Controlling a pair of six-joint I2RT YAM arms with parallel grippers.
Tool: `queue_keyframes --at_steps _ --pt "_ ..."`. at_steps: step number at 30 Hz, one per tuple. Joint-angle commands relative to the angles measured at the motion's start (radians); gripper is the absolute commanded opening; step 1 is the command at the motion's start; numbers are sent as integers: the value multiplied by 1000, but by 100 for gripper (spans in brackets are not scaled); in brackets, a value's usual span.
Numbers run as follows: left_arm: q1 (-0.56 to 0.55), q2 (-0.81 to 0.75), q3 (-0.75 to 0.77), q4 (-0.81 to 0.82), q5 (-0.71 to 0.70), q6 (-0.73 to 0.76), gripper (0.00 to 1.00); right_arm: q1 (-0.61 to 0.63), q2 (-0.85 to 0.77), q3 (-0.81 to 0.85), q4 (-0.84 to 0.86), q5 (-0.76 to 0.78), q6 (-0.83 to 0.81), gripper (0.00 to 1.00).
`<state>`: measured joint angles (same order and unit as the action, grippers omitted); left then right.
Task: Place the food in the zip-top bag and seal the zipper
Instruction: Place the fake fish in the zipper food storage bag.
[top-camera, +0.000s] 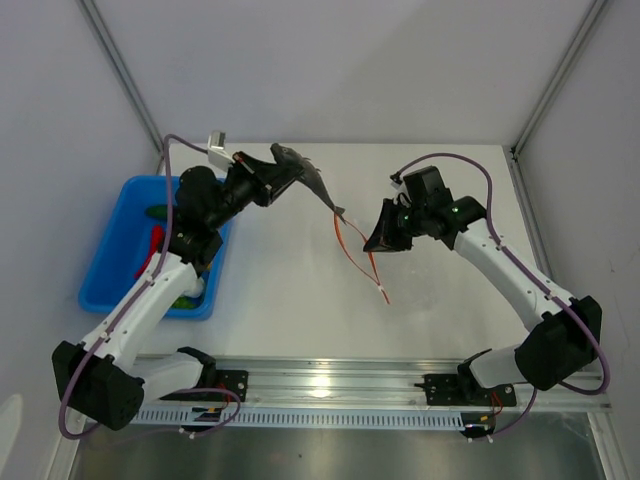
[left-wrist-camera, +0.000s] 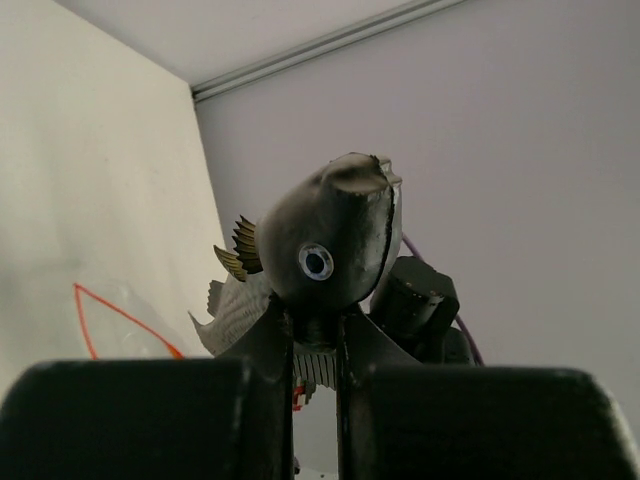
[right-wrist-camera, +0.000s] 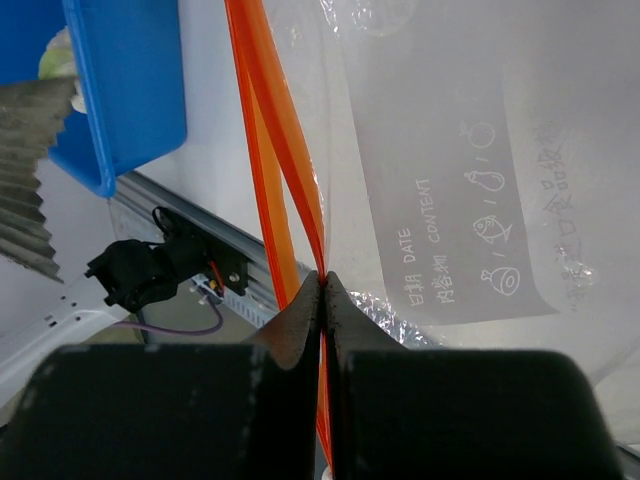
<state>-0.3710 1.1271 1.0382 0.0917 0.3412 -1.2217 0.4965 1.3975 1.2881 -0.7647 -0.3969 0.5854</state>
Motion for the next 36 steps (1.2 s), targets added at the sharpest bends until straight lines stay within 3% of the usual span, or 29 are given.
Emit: queue_keyframes --at_steps 1,11,26,36 --pt "-39 10 -3 209 -28 -36 1 5 21 74 42 -48 65 0" --pt "-77 27 -30 230 -13 -4 1 1 21 106 41 -53 106 0" --pt "-77 -52 -17 -66 -19 16 1 2 -6 65 41 1 80 0" --pt "-120 -6 -41 -21 -42 4 1 11 -9 73 70 -29 91 0"
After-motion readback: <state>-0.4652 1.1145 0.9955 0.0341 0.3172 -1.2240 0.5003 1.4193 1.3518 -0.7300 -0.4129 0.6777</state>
